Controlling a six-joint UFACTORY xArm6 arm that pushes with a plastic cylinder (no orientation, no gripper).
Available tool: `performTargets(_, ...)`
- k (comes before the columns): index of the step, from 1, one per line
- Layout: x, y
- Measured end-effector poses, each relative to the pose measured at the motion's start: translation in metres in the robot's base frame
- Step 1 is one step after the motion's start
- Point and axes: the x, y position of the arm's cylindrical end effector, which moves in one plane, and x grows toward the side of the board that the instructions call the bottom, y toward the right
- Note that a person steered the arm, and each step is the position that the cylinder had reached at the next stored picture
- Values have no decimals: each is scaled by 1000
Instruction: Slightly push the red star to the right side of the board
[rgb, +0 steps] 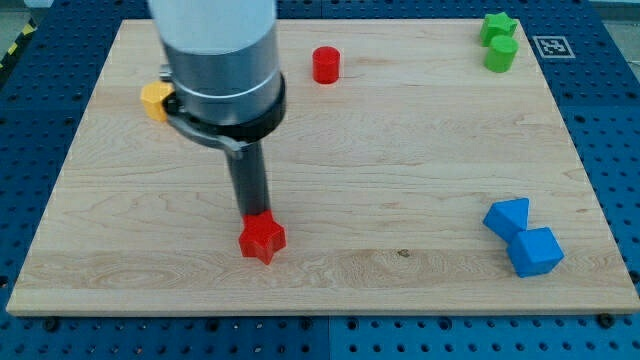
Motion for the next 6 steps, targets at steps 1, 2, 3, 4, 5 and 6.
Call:
performTargets(1, 12, -26)
performTargets(2, 25, -31)
performTargets(3, 33, -30)
performTargets(4, 33, -16)
performTargets(5, 33, 7)
performTargets(6, 33, 26)
